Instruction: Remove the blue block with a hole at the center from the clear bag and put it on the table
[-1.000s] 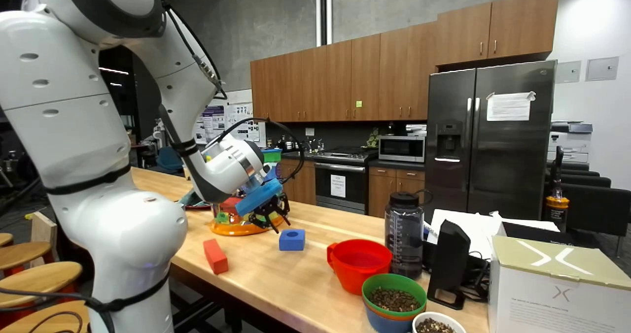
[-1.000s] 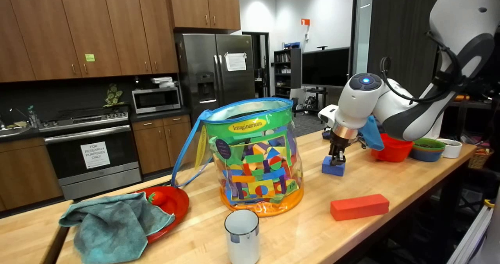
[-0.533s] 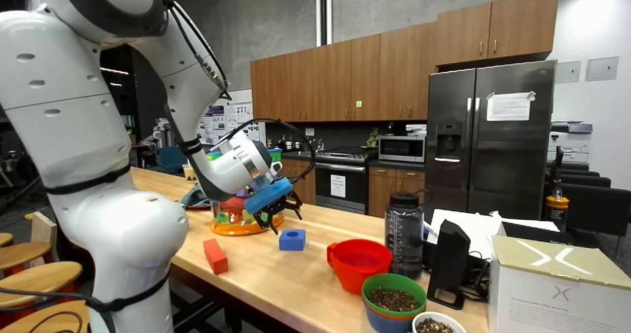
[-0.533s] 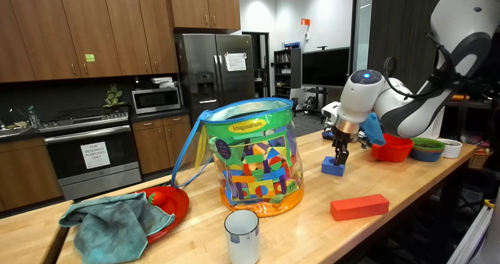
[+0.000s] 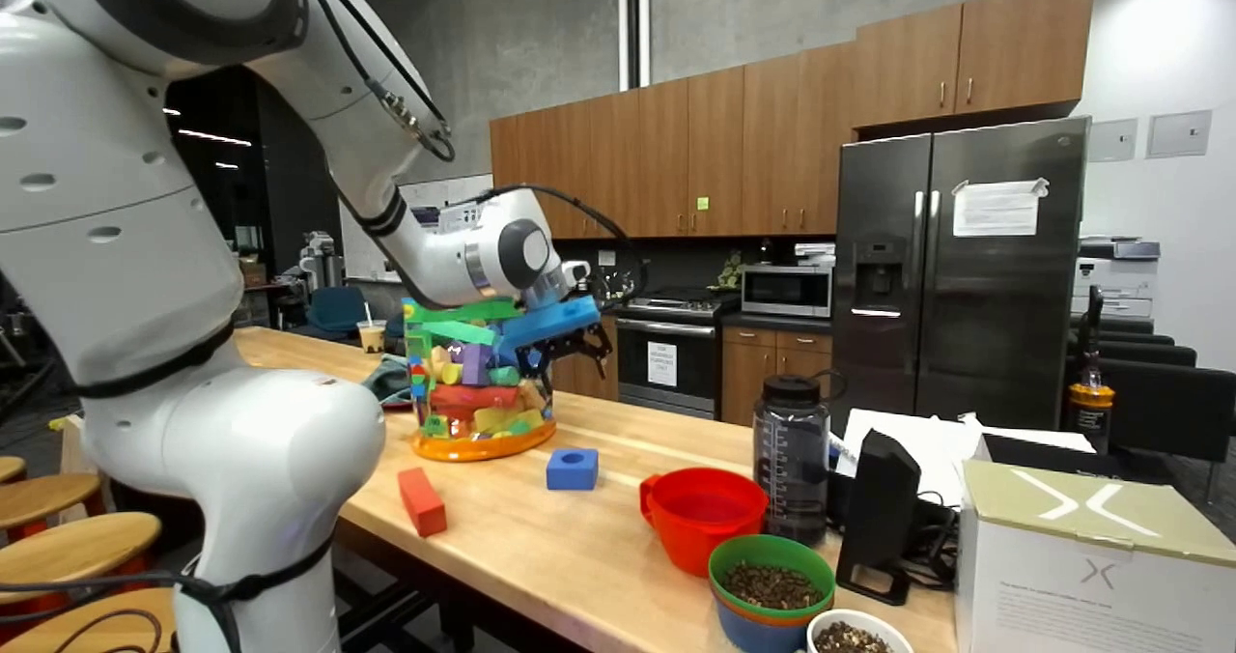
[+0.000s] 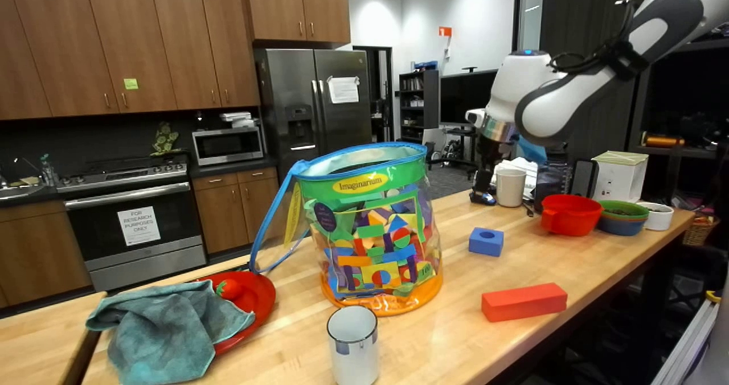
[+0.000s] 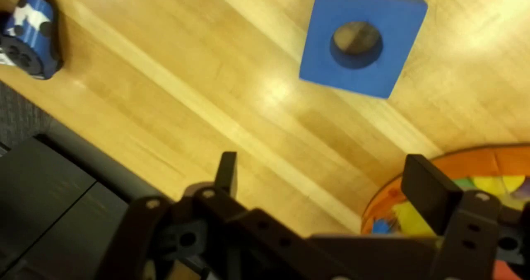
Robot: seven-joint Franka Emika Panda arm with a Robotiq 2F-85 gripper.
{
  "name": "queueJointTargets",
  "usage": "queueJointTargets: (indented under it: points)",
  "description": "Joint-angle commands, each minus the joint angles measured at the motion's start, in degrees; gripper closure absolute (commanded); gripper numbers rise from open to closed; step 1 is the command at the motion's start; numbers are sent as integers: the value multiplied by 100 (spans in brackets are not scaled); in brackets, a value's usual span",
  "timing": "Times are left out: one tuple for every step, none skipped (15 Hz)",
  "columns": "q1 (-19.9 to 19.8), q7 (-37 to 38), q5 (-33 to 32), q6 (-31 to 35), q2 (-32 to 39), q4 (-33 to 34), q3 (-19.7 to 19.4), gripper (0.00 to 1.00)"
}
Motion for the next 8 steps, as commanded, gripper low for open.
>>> queueJointTargets:
  points:
    - [-511, -250, 640, -902, -487, 812, 392, 0]
    - [-646, -186, 713, -1194, -515, 1097, 482, 0]
    - [-761, -131, 757, -1437, -543, 1324, 556, 0]
    - [-825, -139, 875, -1643, -556, 1562, 558, 0]
    - [-906, -122, 932, -1799, -551, 1768, 569, 0]
    - [-901, -187, 874, -1460, -564, 1422, 632, 0]
    - [-951, -180, 916, -1608, -575, 1601, 639, 0]
    - [-973, -177, 926, -1687, -574, 1699, 639, 0]
